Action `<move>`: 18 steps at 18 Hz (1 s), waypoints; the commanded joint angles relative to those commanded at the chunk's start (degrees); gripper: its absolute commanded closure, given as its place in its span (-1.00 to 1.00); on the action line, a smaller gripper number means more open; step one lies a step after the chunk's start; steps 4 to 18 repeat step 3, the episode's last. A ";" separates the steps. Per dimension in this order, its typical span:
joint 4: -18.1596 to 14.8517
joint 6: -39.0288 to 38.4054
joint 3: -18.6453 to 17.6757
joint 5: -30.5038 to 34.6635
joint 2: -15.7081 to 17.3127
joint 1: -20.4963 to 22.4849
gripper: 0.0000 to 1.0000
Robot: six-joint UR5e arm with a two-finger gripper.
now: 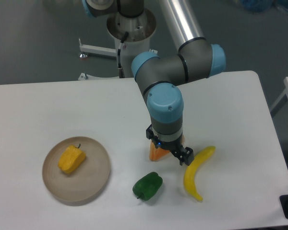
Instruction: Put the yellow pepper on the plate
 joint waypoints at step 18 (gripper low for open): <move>0.00 0.00 0.00 0.00 -0.18 0.00 -0.98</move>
